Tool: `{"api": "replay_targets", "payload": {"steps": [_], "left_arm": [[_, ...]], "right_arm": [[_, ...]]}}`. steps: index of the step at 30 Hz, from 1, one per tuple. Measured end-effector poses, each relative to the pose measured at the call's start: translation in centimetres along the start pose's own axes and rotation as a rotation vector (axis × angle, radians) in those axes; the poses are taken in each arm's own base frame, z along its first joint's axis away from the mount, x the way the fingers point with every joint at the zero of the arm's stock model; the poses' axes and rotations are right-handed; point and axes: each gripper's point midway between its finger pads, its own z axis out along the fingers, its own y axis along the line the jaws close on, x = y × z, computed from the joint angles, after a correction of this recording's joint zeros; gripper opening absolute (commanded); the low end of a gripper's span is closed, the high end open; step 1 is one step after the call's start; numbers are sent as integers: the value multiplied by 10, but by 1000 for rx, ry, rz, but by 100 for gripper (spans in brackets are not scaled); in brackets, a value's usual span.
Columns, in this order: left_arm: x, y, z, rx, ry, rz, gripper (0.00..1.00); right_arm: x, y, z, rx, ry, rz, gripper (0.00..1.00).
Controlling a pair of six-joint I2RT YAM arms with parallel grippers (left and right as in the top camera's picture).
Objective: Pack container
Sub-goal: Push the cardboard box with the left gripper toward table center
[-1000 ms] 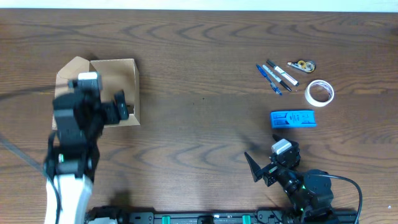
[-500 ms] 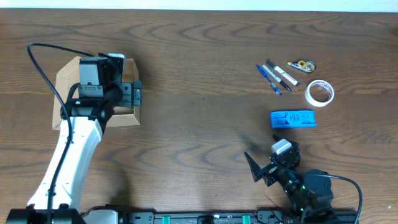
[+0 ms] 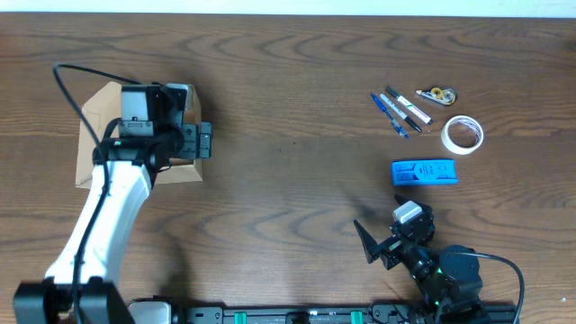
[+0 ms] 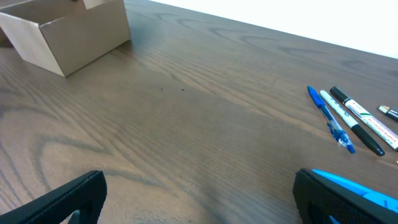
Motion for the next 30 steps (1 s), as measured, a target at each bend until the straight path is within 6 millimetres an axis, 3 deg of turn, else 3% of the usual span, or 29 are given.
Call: {"api": "replay_targets", "payload": {"steps": [4, 8, 13, 16, 20, 26, 30], "left_arm": [[13, 3, 18, -1, 63, -10, 100], [19, 4, 26, -8, 94, -13, 80], [24, 2, 32, -16, 115, -4, 66], [29, 2, 38, -27, 137, 5, 48], [31, 3, 41, -48, 148, 14, 8], [30, 2, 41, -63, 147, 37, 6], [30, -15, 42, -12, 149, 135, 6]], "right_arm": [[0, 0, 0, 0, 0, 0, 99], [0, 0, 0, 0, 0, 0, 99], [0, 0, 0, 0, 0, 0, 99], [0, 0, 0, 0, 0, 0, 99], [0, 0, 0, 0, 0, 0, 99], [0, 0, 0, 2, 0, 0, 99], [0, 0, 0, 2, 0, 0, 99]]}}
